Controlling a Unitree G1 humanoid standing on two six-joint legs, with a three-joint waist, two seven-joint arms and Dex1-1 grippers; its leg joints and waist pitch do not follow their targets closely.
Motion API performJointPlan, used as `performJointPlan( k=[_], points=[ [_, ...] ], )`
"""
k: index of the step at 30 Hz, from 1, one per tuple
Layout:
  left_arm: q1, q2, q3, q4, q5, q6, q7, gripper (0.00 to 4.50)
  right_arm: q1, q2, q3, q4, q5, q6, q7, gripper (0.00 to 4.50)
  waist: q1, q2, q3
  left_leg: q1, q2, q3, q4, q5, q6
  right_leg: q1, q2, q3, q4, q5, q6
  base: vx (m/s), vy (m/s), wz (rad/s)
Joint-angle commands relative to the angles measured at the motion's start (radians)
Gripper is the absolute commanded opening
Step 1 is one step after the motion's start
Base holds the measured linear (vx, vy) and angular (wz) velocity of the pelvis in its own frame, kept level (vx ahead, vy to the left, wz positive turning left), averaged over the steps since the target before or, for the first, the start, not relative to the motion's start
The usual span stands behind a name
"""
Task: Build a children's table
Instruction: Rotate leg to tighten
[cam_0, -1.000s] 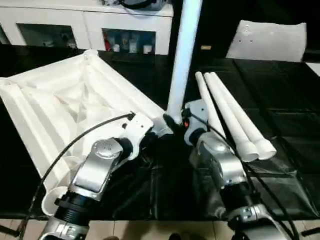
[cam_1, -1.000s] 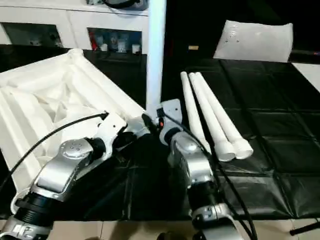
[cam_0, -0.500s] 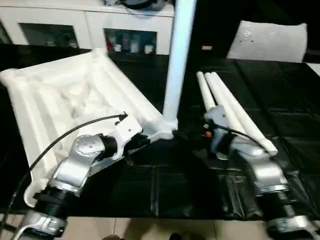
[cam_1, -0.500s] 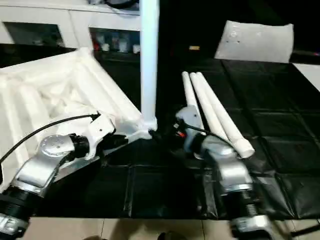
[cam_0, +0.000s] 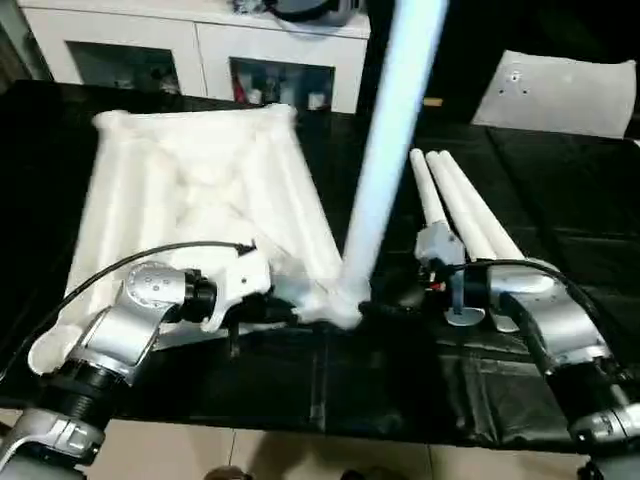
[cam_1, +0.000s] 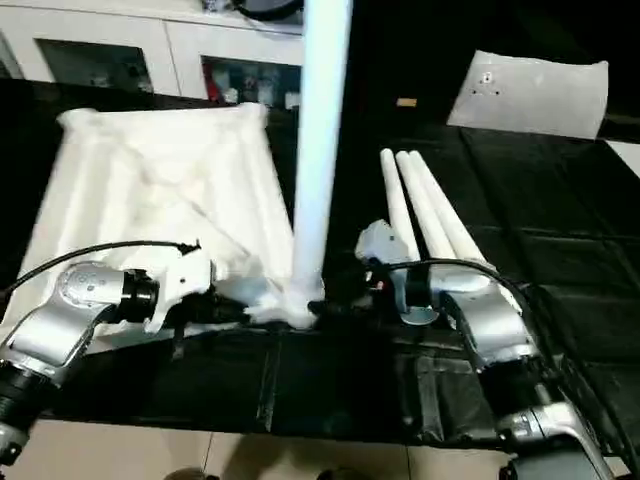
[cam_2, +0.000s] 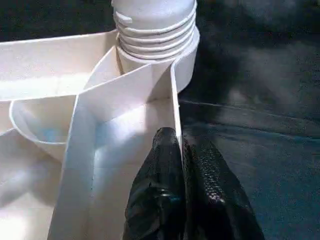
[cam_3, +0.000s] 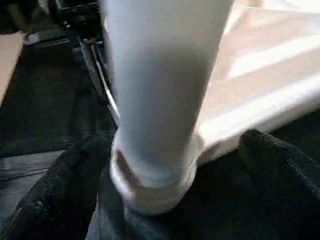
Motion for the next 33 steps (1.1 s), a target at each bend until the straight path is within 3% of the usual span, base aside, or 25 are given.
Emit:
performJointPlan(
  k=[1,5,10,17,19,25,30,33],
  points=[
    [-0.024,0.001,-0.059,-0.011,-0.007,-0.040,-0.082,0.00,-0.018,0.001,0.026,0.028,-0.013,-0.033,0.045,4.49,-0.005,0.002,-0.069,0.003,0.029,0.003,-0.062,-0.066,0.090,0.064,-0.079,0.056,-0.056,-0.103,-0.223,0.000,0.000,0.00],
    [-0.033,0.000,-0.064,0.010,0.004,-0.062,-0.098,0.00,-0.026,0.009,0.044,0.059,-0.016,-0.034,0.083,4.22,-0.004,-0.003,-0.070,-0.001,0.028,0.002,-0.061,-0.073,0.084,0.068,-0.080,0.056,-0.057,-0.124,-0.213,0.000,0.000,0.00],
    [-0.045,0.002,-0.068,0.033,0.007,-0.081,-0.109,0.00,-0.024,0.015,0.060,0.078,-0.012,-0.041,0.108,3.81,-0.003,0.001,-0.066,0.000,0.029,0.001,-0.063,-0.095,0.067,0.066,-0.080,0.056,-0.064,-0.181,-0.196,0.000,0.000,0.00],
    [-0.053,0.001,-0.069,0.049,0.009,-0.092,-0.120,0.00,-0.019,0.022,0.056,0.093,-0.007,-0.045,0.125,3.27,-0.003,0.002,-0.067,-0.002,0.028,0.000,-0.062,-0.079,0.071,0.068,-0.078,0.055,-0.058,-0.135,-0.207,0.000,0.000,0.00],
    [-0.054,0.001,-0.071,0.053,0.008,-0.094,-0.121,0.00,-0.017,0.024,0.054,0.095,-0.004,-0.044,0.127,2.93,-0.003,0.005,-0.065,-0.001,0.028,0.000,-0.063,-0.085,0.070,0.067,-0.078,0.055,-0.061,-0.144,-0.207,0.000,0.000,0.00],
    [-0.055,0.001,-0.069,0.060,0.008,-0.096,-0.123,0.00,-0.013,0.028,0.049,0.092,0.010,-0.035,0.130,2.74,-0.003,0.005,-0.064,0.000,0.029,-0.001,-0.064,-0.094,0.064,0.067,-0.077,0.055,-0.061,-0.150,-0.208,0.000,0.000,0.00],
    [-0.036,-0.039,-0.015,0.042,-0.009,-0.016,-0.003,0.00,0.021,0.067,0.007,0.059,0.048,0.024,0.060,2.70,-0.003,0.008,-0.062,-0.001,0.029,0.000,-0.065,-0.102,0.062,0.067,-0.077,0.055,-0.062,-0.144,-0.214,0.000,0.000,0.00],
    [-0.029,-0.088,0.032,0.020,0.002,0.070,0.150,0.00,0.045,0.126,-0.018,0.055,0.028,0.057,-0.098,2.69,-0.008,0.006,-0.057,0.001,0.028,-0.002,-0.068,-0.129,0.040,0.065,-0.079,0.053,-0.072,-0.230,-0.193,0.000,0.000,0.00]
  ],
)
